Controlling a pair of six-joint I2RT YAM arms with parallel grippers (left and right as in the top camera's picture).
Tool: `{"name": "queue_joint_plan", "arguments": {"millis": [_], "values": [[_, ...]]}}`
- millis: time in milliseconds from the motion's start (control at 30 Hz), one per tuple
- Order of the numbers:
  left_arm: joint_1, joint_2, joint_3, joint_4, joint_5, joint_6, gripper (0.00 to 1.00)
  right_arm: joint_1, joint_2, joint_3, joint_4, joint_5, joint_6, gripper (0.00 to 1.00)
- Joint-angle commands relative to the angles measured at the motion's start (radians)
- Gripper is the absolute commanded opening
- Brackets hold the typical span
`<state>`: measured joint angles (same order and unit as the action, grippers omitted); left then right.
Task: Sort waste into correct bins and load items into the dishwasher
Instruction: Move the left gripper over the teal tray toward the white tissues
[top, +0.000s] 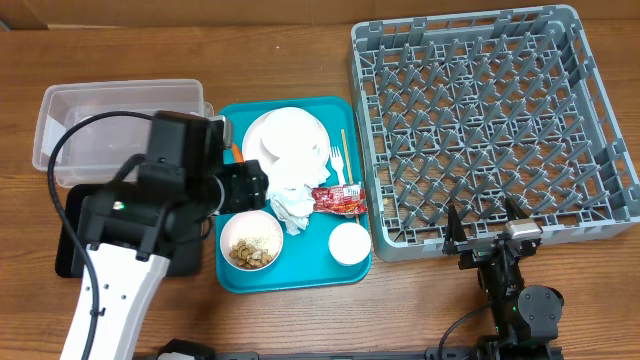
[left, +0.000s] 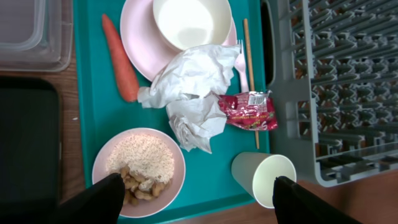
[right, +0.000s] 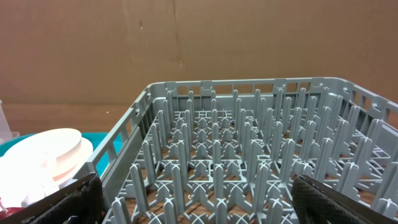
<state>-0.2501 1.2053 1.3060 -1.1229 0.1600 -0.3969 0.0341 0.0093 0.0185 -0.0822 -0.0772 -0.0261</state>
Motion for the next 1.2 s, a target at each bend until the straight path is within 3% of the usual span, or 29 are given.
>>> {"name": "queue_joint_plan", "arguments": {"millis": [0, 300, 567, 733, 767, 867, 1167], "values": [[-0.077, 0.034, -0.01, 0.013, -0.174, -0.107, 0.81, -0.003, -0.005, -0.011, 0.005, 0.006, -0.004, 1.0], [-0.176, 0.248, -0.026, 0.069, -0.277, -0.117, 0.86, -0.003, -0.005, -0.011, 0.005, 0.006, -0.004, 1.0], [-0.176, 0.437, -0.026, 0.097, -0.208, -0.158, 0.87, -0.003, -0.005, -0.011, 0.005, 0.006, -0.004, 1.0], [-0.177, 0.468, -0.026, 0.122, -0.163, -0.158, 0.86, -0.003, -0.005, -0.011, 0.005, 0.006, -0.004, 1.0], [-0.177, 0.471, -0.026, 0.123, -0.163, -0.158, 0.86, -0.003, -0.005, -0.011, 0.005, 0.006, -0.004, 1.0], [-0.177, 0.482, -0.026, 0.124, -0.163, -0.158, 0.66, -0.003, -0.005, -0.011, 0.005, 0.006, -0.004, 1.0], [-0.18, 0.512, -0.027, 0.114, -0.159, -0.161, 0.64, -0.003, -0.005, -0.011, 0.005, 0.006, -0.004, 1.0]]}}
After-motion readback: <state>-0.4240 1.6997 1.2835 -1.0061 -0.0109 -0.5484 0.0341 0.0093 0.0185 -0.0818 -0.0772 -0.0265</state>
